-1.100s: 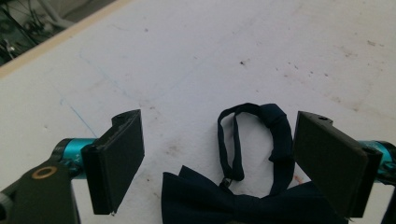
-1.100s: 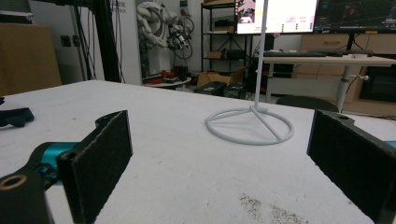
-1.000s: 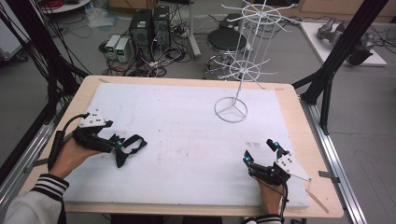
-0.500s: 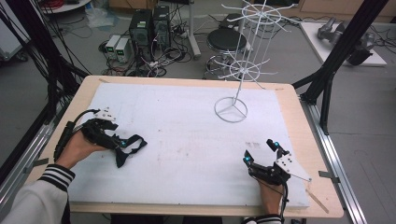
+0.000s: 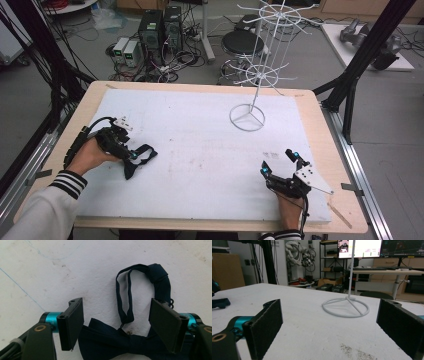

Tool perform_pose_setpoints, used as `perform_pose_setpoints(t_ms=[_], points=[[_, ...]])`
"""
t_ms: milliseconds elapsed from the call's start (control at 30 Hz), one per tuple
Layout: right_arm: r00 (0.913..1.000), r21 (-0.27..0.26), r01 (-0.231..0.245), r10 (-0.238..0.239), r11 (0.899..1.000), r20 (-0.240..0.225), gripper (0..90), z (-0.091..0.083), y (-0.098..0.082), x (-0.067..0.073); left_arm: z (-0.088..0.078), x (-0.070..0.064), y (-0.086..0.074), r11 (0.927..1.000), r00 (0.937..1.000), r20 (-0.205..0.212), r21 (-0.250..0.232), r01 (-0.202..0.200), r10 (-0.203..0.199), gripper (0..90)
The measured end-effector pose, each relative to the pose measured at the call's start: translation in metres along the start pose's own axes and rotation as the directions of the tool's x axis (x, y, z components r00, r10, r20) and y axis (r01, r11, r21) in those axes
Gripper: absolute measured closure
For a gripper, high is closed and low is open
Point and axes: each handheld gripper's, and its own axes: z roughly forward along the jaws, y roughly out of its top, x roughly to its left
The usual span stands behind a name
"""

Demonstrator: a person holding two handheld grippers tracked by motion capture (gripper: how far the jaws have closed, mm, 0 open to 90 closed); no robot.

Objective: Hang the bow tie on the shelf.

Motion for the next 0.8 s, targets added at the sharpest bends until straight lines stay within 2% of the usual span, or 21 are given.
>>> perform_pose_setpoints(t_ms=[133,300,333,533,600,800], points=[[1.0000,0.001,-0.001,0.001,1.000,0.001,5.7,0.0000,0.0000,-0.0001,0.0010,0.0010,0.0007,0.9998,0.9997,0.023,0.018,-0.010,0.009,37.3],[1.0000,0.001,-0.004,0.004,1.000,0.000,5.7,-0.0001,0.0001,0.0001,0.0037,-0.0007,0.0021,0.9987,0.9996,0.018,0.046,-0.022,0.021,40.6],[1.0000,0.001,-0.002,0.002,1.000,0.001,5.7,-0.0001,0.0000,0.0000,0.0043,-0.0005,0.0028,0.9968,0.9992,0.015,0.071,-0.038,0.037,41.7],[1.0000,0.002,-0.005,0.005,1.000,0.001,5.7,-0.0001,0.0001,0.0001,0.0068,-0.0011,0.0041,0.9952,0.9988,0.018,0.085,-0.048,0.046,42.3],[1.0000,0.001,-0.004,0.004,1.000,0.000,5.7,0.0000,0.0000,0.0000,0.0079,-0.0014,0.0052,0.9932,0.9984,0.019,0.102,-0.056,0.054,43.7],[1.0000,0.002,-0.006,0.006,1.000,0.000,5.7,-0.0001,0.0000,0.0000,0.0099,-0.0022,0.0069,0.9914,0.9978,0.022,0.113,-0.065,0.063,48.7]])
